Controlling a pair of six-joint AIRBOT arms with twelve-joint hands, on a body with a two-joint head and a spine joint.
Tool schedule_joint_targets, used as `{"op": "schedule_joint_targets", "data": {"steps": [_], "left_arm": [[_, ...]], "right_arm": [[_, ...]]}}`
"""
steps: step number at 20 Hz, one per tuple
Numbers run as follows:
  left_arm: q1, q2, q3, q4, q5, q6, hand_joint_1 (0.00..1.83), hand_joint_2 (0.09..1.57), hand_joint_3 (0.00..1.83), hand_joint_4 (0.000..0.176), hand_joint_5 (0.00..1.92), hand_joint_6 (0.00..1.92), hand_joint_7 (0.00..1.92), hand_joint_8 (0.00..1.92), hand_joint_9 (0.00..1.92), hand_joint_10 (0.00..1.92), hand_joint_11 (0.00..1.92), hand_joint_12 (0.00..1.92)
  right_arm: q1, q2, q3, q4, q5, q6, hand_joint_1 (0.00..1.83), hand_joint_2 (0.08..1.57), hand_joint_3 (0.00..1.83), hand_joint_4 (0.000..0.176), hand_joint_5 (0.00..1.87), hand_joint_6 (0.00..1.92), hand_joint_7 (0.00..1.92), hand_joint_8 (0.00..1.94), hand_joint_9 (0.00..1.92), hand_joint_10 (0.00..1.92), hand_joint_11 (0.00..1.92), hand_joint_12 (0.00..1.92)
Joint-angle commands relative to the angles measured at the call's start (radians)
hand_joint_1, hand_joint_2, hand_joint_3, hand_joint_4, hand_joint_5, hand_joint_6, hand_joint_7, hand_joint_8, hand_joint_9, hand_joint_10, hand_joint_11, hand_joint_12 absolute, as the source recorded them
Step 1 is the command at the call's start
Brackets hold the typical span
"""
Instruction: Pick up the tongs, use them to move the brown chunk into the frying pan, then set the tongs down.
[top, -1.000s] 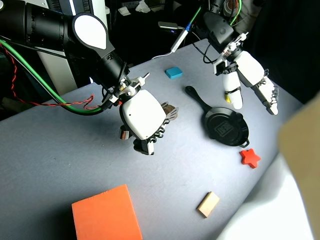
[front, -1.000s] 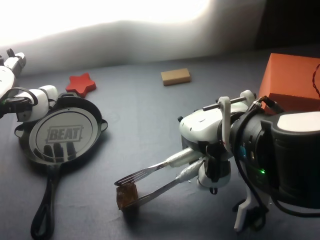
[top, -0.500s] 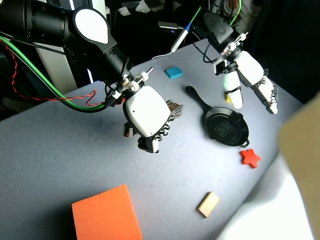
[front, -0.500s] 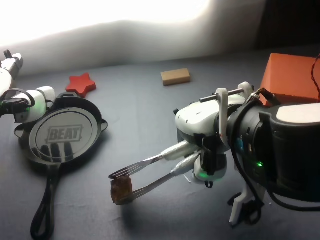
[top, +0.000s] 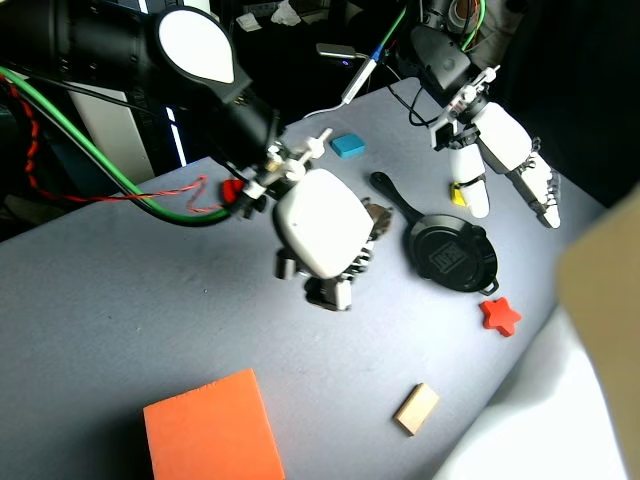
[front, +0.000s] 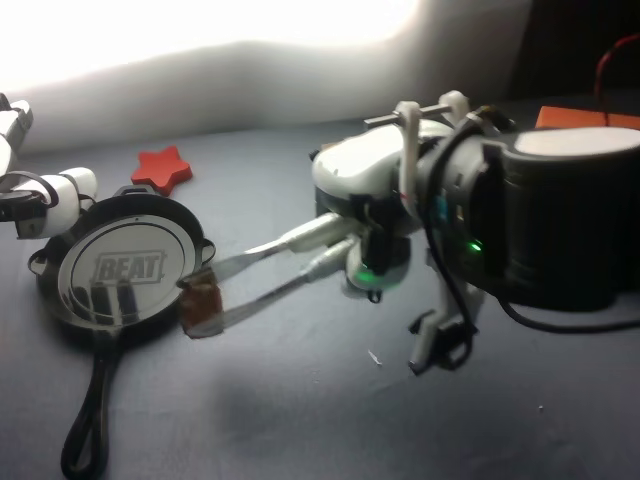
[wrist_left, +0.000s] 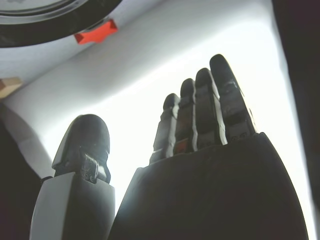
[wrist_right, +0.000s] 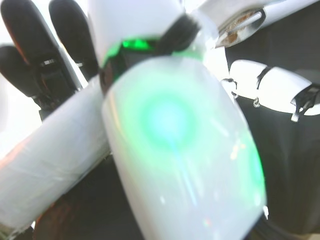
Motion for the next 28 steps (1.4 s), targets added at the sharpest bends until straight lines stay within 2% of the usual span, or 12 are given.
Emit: {"op": "schedule_joint_targets", "data": {"steps": [1,4,5,11,16,20,23,24,25,26,27,28], "left_arm": [[-0.009,0.006,0.01,0.068,-0.065,0.008,0.2,1.38,0.0,0.033,0.04,0.01,0.09,0.0,0.09,0.0,0.0,0.51],[-0.005,0.007,0.034,0.068,-0.062,0.012,0.11,1.4,0.0,0.036,0.04,0.0,0.11,0.0,0.1,0.01,0.0,0.59],[-0.002,0.007,0.045,0.068,-0.062,0.012,0.17,1.39,0.0,0.038,0.05,0.0,0.11,0.0,0.11,0.01,0.0,0.61],[0.008,0.015,0.112,0.068,-0.046,0.033,0.18,1.39,0.0,0.034,0.02,0.01,0.09,0.0,0.11,0.0,0.0,0.57],[0.033,0.048,0.106,0.078,-0.041,0.042,0.22,1.37,0.0,0.04,0.04,0.01,0.12,0.0,0.12,0.0,0.0,0.58],[0.066,0.059,0.118,0.099,-0.042,0.018,0.18,1.38,0.0,0.033,0.03,0.0,0.11,0.0,0.12,0.01,0.0,0.6],[0.1,0.068,0.131,0.104,-0.044,-0.007,0.24,1.37,0.0,0.036,0.05,0.01,0.1,0.0,0.11,0.0,0.0,0.54],[0.108,0.07,0.131,0.104,-0.05,-0.012,0.28,1.37,0.0,0.039,0.05,0.01,0.11,0.0,0.12,0.01,0.0,0.6],[0.113,0.073,0.131,0.103,-0.057,-0.014,0.3,1.37,0.0,0.033,0.06,0.01,0.11,0.0,0.12,0.01,0.0,0.59],[0.118,0.076,0.13,0.101,-0.057,-0.014,0.28,1.37,0.0,0.035,0.04,0.0,0.09,0.0,0.11,0.0,0.0,0.55],[0.12,0.079,0.128,0.098,-0.057,-0.014,0.28,1.37,0.0,0.037,0.04,0.0,0.09,0.0,0.11,0.0,0.0,0.54],[0.122,0.08,0.126,0.096,-0.057,-0.014,0.29,1.37,0.0,0.035,0.04,0.0,0.11,0.0,0.12,0.0,0.0,0.55]], "right_arm": [[0.018,-0.001,0.004,-0.055,0.045,0.005,1.23,1.1,0.0,0.022,1.01,0.98,1.06,0.84,1.26,0.13,0.71,1.32],[0.014,-0.045,0.076,-0.055,0.096,0.005,1.23,1.1,0.0,0.023,1.0,0.99,1.05,0.86,1.26,0.12,0.7,1.32],[0.014,-0.063,0.105,-0.054,0.117,0.005,1.23,1.1,0.0,0.023,1.0,0.99,1.05,0.86,1.26,0.12,0.7,1.32],[0.036,-0.177,0.313,-0.054,0.248,-0.001,1.22,1.11,0.0,0.022,0.98,1.01,1.05,0.88,1.26,0.12,0.7,1.33],[0.027,-0.257,0.451,-0.054,0.333,-0.022,1.22,1.12,0.0,0.017,0.95,1.04,1.04,0.92,1.26,0.13,0.68,1.33],[0.002,-0.296,0.514,-0.054,0.354,-0.035,1.2,1.15,0.0,0.009,0.87,1.15,0.98,1.01,1.2,0.12,0.63,1.36],[-0.022,-0.325,0.557,-0.053,0.369,-0.045,1.19,1.18,0.0,0.003,0.8,1.28,0.93,1.08,1.14,0.1,0.58,1.37],[-0.023,-0.327,0.562,-0.053,0.37,-0.045,1.18,1.19,0.0,0.0,0.77,1.34,0.9,1.09,1.09,0.08,0.53,1.36],[-0.023,-0.33,0.567,-0.053,0.37,-0.045,1.18,1.2,0.0,0.0,0.76,1.37,0.9,1.09,1.07,0.07,0.52,1.36],[-0.022,-0.33,0.571,-0.053,0.372,-0.046,1.12,1.21,0.0,0.0,0.77,1.3,0.86,0.63,1.05,0.07,0.51,1.34],[-0.021,-0.33,0.572,-0.053,0.372,-0.047,1.11,1.22,0.0,0.0,0.76,1.31,0.9,0.36,1.03,0.06,0.49,1.33],[-0.019,-0.33,0.573,-0.053,0.371,-0.047,1.11,1.22,0.0,0.0,0.77,1.29,0.96,0.21,1.03,0.06,0.49,1.32]]}}
